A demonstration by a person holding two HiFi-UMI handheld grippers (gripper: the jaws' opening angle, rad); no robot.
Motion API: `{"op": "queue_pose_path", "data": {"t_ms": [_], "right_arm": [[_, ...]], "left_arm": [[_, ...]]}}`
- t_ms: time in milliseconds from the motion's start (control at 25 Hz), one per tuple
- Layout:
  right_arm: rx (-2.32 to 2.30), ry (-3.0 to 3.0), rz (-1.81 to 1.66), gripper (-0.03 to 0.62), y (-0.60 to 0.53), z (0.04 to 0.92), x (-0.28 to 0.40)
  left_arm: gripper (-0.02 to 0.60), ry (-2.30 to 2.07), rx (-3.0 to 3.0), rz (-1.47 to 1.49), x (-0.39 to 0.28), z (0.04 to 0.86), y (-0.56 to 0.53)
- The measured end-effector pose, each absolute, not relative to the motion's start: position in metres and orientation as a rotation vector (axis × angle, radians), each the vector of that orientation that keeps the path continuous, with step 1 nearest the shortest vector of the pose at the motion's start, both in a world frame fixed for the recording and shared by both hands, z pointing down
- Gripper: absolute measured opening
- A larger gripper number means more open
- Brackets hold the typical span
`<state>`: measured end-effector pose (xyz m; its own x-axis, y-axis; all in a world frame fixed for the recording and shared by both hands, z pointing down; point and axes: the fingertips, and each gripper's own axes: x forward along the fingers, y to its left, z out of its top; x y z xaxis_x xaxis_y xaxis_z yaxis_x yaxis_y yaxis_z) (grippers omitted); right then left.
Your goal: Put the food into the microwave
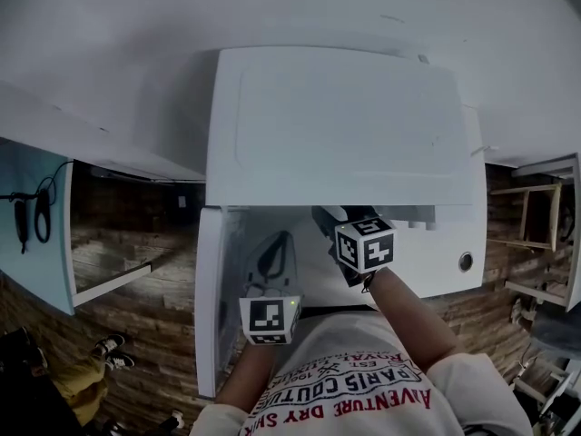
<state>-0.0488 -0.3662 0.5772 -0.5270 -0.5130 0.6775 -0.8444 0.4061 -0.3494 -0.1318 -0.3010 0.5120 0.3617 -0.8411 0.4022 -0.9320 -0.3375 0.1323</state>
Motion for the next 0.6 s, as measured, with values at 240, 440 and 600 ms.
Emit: {"op": "queue_pose_path", "data": {"t_ms": [240, 440, 600], "right_arm": [[0.979, -2.066, 0.697, 0.239, -0.355, 0.592, -0.048], [0.849, -2.016, 0.664, 0.238, -0.345, 0.599, -0.050], [0.831, -2.022, 0.678, 0.236, -0.346, 0.596, -0.051]], "left_arm": [[0.006, -1.547, 2.298, 0.386, -0.131, 0.512, -0.299], [0.006, -1.552, 2.285, 0.382, -0.132, 0.513, -0.296], [0.006, -1.546, 2.285, 0.379, -0.131, 0.511, -0.296]]}}
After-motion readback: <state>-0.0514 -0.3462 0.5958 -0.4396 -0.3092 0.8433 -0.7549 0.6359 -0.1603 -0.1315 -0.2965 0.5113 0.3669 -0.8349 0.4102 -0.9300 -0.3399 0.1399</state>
